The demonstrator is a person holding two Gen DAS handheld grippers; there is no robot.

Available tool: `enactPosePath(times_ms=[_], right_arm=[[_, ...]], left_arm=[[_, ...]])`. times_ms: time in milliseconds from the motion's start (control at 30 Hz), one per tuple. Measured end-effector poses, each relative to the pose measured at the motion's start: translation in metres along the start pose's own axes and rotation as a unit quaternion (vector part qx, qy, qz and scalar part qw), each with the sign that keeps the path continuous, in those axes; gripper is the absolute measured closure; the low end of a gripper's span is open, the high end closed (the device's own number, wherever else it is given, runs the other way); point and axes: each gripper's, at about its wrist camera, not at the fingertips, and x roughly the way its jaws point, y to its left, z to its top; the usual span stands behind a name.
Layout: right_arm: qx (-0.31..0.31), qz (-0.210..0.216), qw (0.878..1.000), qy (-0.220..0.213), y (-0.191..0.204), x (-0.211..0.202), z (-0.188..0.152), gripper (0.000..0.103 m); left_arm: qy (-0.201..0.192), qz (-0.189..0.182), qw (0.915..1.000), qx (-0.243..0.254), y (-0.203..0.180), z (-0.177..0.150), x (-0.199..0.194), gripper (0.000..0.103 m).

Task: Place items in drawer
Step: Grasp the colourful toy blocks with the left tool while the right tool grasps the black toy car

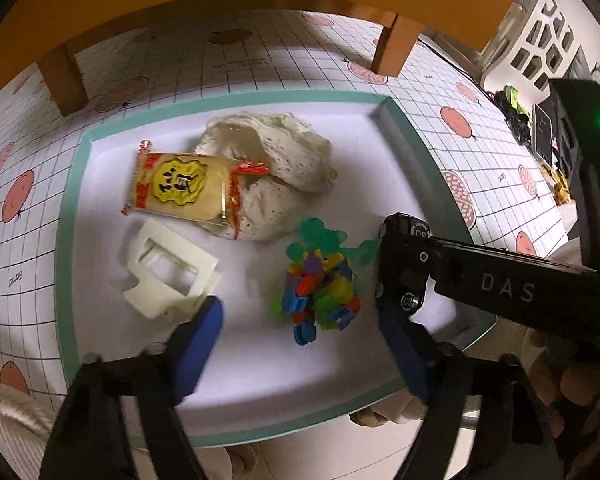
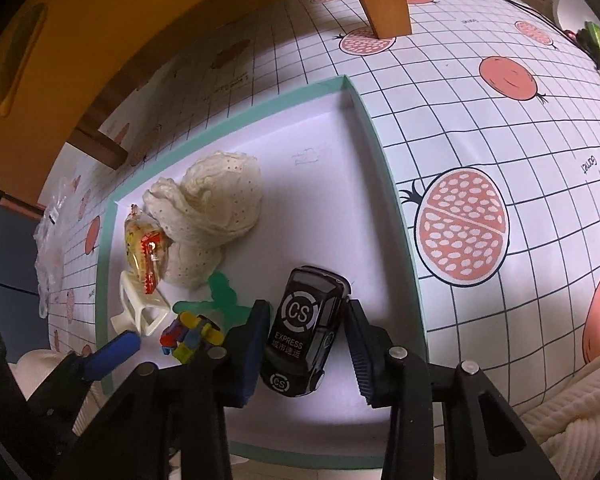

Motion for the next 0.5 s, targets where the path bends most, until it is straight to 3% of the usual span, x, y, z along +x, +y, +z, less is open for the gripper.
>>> enactPosePath(times_ms=[67,233,500], right_arm=[[-0.002,-0.001,1.000,0.001,0.0016,0.0014,-0.0001,0.062],[-0.005,-0.003,1.000,0.006,0.0049,0.0024,-0.0016,0.061],[-0.006,-0.004,1.000,0.019,0.0071,0.0030,-0.0069,0.060]], left_arm=[[0.002,-0.003,1.0000,0.003,0.0013,-0.0003,0.0019,0.039],[0.000,-0.019,0.9998,0.002,0.0024,0.0014,0.0052,0.052],[-0.005,-0.026,0.9996,0.011,0.0016,0.0034,0.0087,0.058]])
